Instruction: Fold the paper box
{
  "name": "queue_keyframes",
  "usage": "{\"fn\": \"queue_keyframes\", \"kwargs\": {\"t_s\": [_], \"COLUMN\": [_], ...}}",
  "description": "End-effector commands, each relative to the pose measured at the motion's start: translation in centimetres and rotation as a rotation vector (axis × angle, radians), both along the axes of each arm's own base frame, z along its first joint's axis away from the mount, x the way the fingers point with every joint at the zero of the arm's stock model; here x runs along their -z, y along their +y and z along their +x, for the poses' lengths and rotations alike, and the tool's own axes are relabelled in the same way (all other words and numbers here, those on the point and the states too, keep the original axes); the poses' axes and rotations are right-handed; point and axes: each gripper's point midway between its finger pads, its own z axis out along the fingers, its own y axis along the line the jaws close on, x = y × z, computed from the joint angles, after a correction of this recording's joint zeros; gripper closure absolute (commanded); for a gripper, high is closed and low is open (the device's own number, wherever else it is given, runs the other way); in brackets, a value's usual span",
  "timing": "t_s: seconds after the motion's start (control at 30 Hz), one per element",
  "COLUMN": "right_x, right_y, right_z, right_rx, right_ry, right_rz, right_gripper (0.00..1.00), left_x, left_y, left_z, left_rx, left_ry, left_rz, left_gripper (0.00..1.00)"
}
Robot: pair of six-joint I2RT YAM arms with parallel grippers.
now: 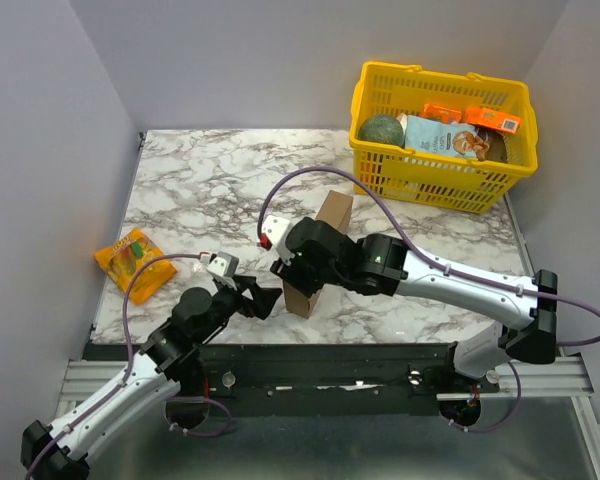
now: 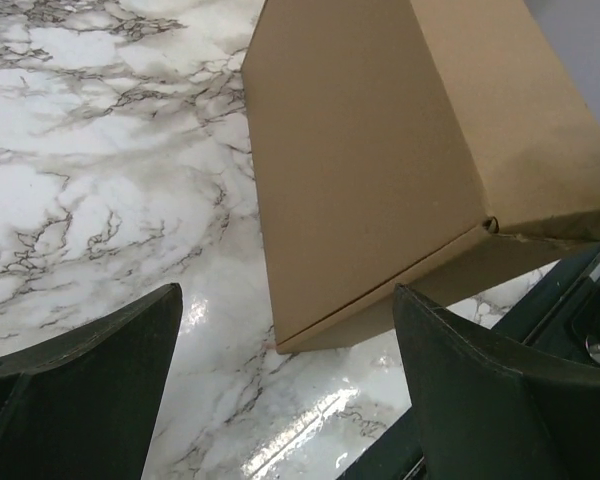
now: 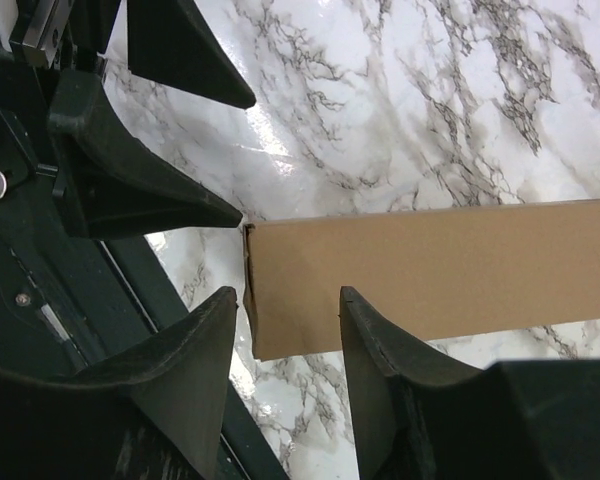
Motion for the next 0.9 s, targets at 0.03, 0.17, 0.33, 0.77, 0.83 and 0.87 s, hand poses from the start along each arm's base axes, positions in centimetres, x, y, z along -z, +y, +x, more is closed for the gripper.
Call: {"fn": "queue_keyframes", "kwargs": {"t_s": [0.03, 0.17, 0.33, 0.77, 0.83, 0.87], "right_x": [0.7, 0.9, 1.3, 3.0, 3.2, 3.2], "right_y": [0.4, -0.2, -1.0, -2.3, -2.6, -2.6], "right_z": [0.0, -0.9, -1.4, -1.1, -0.8, -0.8], "right_rx": [-0.03, -0.072, -0.102, -0.102, -0.092, -0.092], "right_ry": [-0.022, 0.001, -0.002, -0.025, -0.036, -0.038], "right_rz": [-0.051, -0.062, -0.065, -0.139, -0.151, -0.154], "right_gripper": [0.48, 0.48, 0.5, 0.55, 0.57, 0.58], "left_x": [0.0, -0.6, -1.8, -2.4, -2.4, -2.3], "left_y": [1.6, 2.5, 2.6, 1.2, 1.0, 0.9], "left_z": [0.8, 1.1, 0.8, -0.7, -0.8, -0.9], "left_rx": [-0.103, -0.162, -0.162, -0.084, -0.074, -0.067], "left_ry": [-0.004, 0.008, 0.023, 0.087, 0.089, 0.089], "left_rz": [0.052, 0.057, 0.038, 0.018, 0.03, 0.032], "left_gripper": [0.06, 0.06, 0.06, 0.06, 0.06, 0.06]}}
